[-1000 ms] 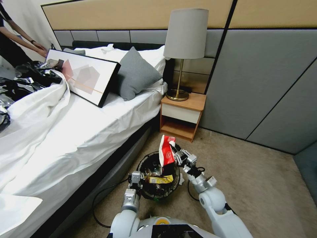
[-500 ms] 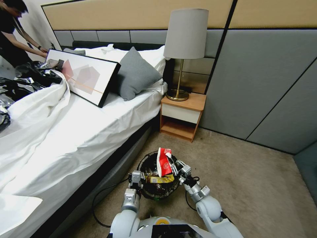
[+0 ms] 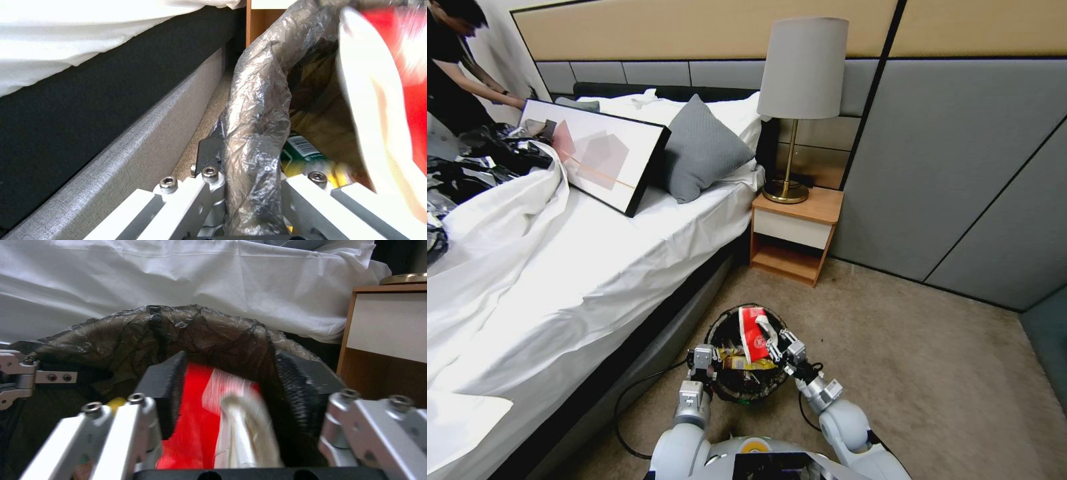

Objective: Pick up the trash bin, then pick up the garbage from the floor and place it into the trash bin.

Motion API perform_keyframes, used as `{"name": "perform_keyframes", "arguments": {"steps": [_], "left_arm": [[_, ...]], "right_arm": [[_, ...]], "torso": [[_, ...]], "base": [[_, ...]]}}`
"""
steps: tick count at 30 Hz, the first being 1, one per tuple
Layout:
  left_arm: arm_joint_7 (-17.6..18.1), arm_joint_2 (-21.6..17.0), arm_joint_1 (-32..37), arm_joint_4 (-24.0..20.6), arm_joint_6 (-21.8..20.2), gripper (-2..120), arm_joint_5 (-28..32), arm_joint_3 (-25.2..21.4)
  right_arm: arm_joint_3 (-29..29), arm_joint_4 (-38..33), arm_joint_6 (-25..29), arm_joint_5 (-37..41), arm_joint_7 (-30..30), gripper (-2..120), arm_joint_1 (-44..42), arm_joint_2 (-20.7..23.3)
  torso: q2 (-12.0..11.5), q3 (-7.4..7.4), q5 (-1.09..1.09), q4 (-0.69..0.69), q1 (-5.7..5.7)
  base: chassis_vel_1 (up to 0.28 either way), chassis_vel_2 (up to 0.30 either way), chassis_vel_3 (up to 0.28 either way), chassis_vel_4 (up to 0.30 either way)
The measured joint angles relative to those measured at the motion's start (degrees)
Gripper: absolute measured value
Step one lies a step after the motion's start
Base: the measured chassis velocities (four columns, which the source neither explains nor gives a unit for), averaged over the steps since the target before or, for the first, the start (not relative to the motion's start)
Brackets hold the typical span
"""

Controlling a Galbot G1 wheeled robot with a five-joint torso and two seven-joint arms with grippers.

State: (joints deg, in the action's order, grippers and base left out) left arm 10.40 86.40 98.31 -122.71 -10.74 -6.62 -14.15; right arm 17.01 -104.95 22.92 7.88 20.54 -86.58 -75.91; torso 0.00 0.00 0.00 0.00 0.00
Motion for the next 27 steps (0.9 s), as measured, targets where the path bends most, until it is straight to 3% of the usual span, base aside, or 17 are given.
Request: {"name": "perform_keyframes", "arguments": {"steps": [11,27], "left_arm": [[-0.05,0.06,-0.21,0.26,0.01,1,-0.01,-0.06],[-0.16,0.09,-0.34,0.37,0.02,1,-0.09,-0.05]], "right_arm": [[-0.52,-0.41,-0.04,-0.51,-1.37,99,0.12,0.12],[-0.32,-5.92,-0.03,-1.41,-2.54,100,-0.57,0.48]], "torso": [[0.00,0.00,0.00,0.00,0.00],[0.00,0.00,0.00,0.00,0.00]], "base": [[0.000,0.000,0.000,0.000],[0.000,0.000,0.000,0.000]]}}
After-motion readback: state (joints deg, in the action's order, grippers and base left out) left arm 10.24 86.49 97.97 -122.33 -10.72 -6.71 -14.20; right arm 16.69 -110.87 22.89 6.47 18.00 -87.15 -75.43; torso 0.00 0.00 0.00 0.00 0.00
